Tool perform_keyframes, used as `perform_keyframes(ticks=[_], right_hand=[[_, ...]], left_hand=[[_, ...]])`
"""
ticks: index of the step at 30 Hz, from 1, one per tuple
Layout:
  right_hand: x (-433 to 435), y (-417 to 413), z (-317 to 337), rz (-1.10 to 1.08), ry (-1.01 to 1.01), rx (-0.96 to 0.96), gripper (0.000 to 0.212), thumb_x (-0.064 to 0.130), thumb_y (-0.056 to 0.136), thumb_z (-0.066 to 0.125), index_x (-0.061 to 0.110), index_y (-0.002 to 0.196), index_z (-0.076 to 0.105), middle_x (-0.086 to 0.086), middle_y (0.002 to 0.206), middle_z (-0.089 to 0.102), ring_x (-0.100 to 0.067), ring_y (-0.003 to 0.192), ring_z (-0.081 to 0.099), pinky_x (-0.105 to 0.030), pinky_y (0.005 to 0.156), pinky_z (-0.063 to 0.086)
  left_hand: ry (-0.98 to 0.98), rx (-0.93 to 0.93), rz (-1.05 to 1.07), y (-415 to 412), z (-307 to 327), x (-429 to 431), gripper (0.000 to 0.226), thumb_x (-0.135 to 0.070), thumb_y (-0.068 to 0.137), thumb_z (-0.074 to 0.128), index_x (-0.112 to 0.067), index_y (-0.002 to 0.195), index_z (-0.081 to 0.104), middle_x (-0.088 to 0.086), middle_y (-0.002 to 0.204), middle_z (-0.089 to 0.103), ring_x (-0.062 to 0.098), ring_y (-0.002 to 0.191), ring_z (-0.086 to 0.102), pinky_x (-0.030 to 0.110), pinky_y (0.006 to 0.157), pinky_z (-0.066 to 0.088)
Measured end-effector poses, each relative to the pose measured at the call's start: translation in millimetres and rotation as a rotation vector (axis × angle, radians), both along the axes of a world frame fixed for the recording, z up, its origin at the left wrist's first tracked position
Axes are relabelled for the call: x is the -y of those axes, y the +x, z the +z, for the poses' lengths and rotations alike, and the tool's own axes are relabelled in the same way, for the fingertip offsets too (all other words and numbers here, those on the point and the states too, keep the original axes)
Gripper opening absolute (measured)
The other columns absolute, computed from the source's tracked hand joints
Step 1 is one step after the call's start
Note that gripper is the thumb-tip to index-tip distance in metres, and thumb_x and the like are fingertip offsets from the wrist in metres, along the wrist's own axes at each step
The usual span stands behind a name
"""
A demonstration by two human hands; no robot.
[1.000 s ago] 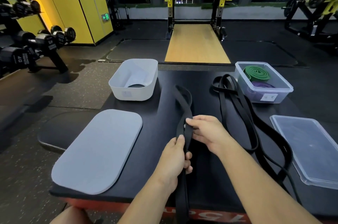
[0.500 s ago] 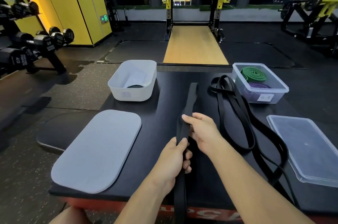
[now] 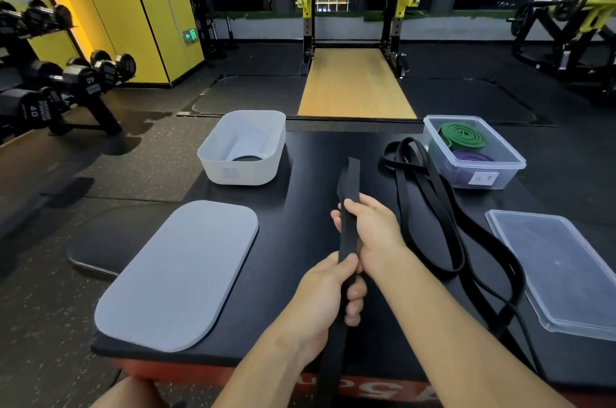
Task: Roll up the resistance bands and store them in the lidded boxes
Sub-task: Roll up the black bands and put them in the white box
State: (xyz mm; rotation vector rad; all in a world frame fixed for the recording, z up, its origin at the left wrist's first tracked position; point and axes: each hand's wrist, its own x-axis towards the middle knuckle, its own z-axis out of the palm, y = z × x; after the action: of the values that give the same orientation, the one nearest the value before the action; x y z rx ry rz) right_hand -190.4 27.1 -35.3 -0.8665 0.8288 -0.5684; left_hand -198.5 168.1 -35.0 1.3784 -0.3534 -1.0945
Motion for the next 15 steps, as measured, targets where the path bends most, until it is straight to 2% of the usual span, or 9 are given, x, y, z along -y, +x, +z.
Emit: perform_keyframes(ticks=[4,6,8,10,12,13,15], right_hand=[[-2,-1,-8,-0.019,-0.220,-0.152,0.027,0.015,0.106,0.054,0.015,0.128,0.069,-0.005,0.095,0.070,-0.012,0.062,0.062,-0.023,0.056,0.055],[-2,-4,-10,0.006,-0.288,-0.195,0.034,0.011,0.104,0.052,0.020,0.136,0.062,-0.005,0.094,0.070,-0.013,0.060,0.063,-0.029,0.063,0.059],[-1,-9,-11,0.028,-0.403,-0.257,0.045,0.006,0.100,0.052,0.026,0.141,0.054,-0.007,0.093,0.069,-0.016,0.060,0.067,-0.041,0.078,0.063],[0,-16,-9,0.063,-0.552,-0.312,0.041,0.006,0.095,0.055,0.024,0.132,0.053,-0.008,0.088,0.070,-0.018,0.062,0.072,-0.048,0.086,0.060],[-2,-22,-8,0.110,-0.638,-0.302,0.034,0.005,0.092,0.057,0.026,0.119,0.052,-0.008,0.085,0.070,-0.020,0.062,0.074,-0.045,0.082,0.059],[-4,-25,-7,0.121,-0.671,-0.291,0.033,0.003,0.091,0.059,0.028,0.112,0.050,-0.008,0.083,0.068,-0.020,0.060,0.073,-0.042,0.078,0.058],[-9,-30,-9,0.108,-0.760,-0.296,0.035,0.002,0.087,0.062,0.030,0.102,0.048,-0.006,0.080,0.065,-0.020,0.058,0.072,-0.038,0.070,0.056]], left_hand=[[0.001,-0.067,-0.078,-2,3,-5,0.023,-0.026,0.110,0.045,-0.012,0.094,0.051,0.005,0.067,0.051,0.019,0.058,0.053,0.029,0.059,0.044],[0.020,-0.069,-0.120,-1,3,-8,0.024,-0.024,0.111,0.044,-0.011,0.094,0.053,0.007,0.071,0.058,0.024,0.068,0.065,0.034,0.073,0.055],[0.024,-0.042,-0.179,1,1,-12,0.025,-0.022,0.111,0.044,-0.011,0.092,0.056,0.009,0.078,0.066,0.026,0.082,0.072,0.041,0.094,0.056],[0.062,0.040,-0.272,6,1,-18,0.026,-0.021,0.109,0.047,-0.013,0.091,0.063,0.011,0.092,0.075,0.026,0.096,0.075,0.041,0.104,0.054],[0.130,0.137,-0.335,14,4,-22,0.028,-0.026,0.109,0.050,-0.014,0.098,0.073,0.005,0.108,0.079,0.023,0.106,0.074,0.037,0.104,0.055],[0.173,0.205,-0.321,20,4,-22,0.029,-0.031,0.109,0.051,-0.016,0.102,0.075,0.000,0.111,0.079,0.020,0.107,0.074,0.036,0.103,0.055],[0.235,0.379,-0.140,35,0,-16,0.029,-0.043,0.107,0.052,-0.023,0.110,0.074,-0.006,0.110,0.078,0.014,0.101,0.075,0.039,0.102,0.057]])
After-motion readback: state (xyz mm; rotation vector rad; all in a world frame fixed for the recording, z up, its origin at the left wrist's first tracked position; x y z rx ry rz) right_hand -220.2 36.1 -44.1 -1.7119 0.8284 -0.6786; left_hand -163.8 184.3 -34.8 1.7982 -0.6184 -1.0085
